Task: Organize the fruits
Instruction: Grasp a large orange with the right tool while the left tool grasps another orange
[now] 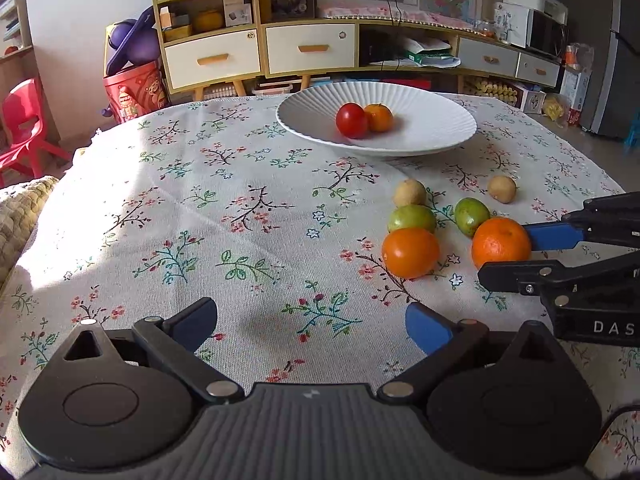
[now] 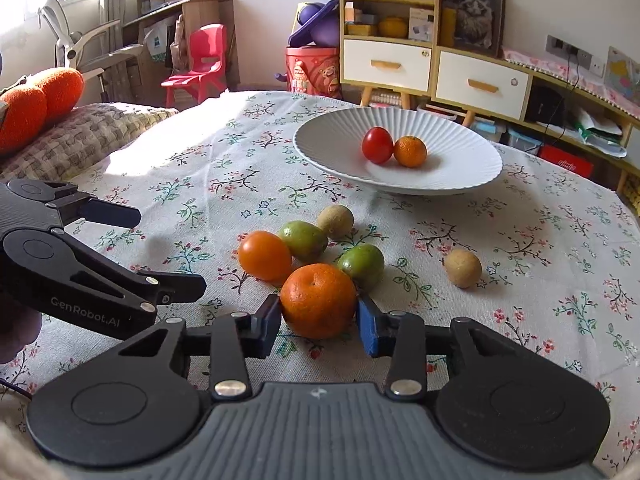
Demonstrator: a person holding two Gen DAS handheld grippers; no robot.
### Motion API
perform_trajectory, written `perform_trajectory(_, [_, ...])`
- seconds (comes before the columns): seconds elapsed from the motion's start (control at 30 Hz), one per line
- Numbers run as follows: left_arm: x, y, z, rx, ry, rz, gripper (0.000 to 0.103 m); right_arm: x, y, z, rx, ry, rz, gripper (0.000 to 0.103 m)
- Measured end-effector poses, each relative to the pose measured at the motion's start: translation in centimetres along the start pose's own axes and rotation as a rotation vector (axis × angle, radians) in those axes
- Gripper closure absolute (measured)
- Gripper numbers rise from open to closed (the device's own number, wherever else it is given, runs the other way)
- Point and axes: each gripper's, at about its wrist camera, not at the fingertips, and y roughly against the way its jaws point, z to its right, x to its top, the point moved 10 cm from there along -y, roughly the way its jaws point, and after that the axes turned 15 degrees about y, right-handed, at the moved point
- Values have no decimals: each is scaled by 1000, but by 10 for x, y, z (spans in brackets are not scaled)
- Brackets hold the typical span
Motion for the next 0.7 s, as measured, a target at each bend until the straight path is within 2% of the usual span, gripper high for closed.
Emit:
perform_trajectory(0.13, [-1,-5,12,-40,9,-17,20,-3,5,8,-26,-8,5,66])
perform_trajectory(0.2, [0,-7,18,-62,19,-27,29,-4,6,10,-32,-10,3,66])
perform_trajectory(0.4, [4,-14,38,-119,27,-50,49,-9,9,21,-53,-22,-3,66])
perform_trajectory(0.47, [5,-16,45,-136,37,-53,52,-11,9,24,-61,-28,-12,66])
perform_trajectory(0.63, [8,-23,51,-120,31,-41,61,-13,10,32,-74,-44,-23,66])
perform_trajectory(0.7, [9,-23,51,-113,35,-37,67,-14,11,34,-78,-47,-24,66])
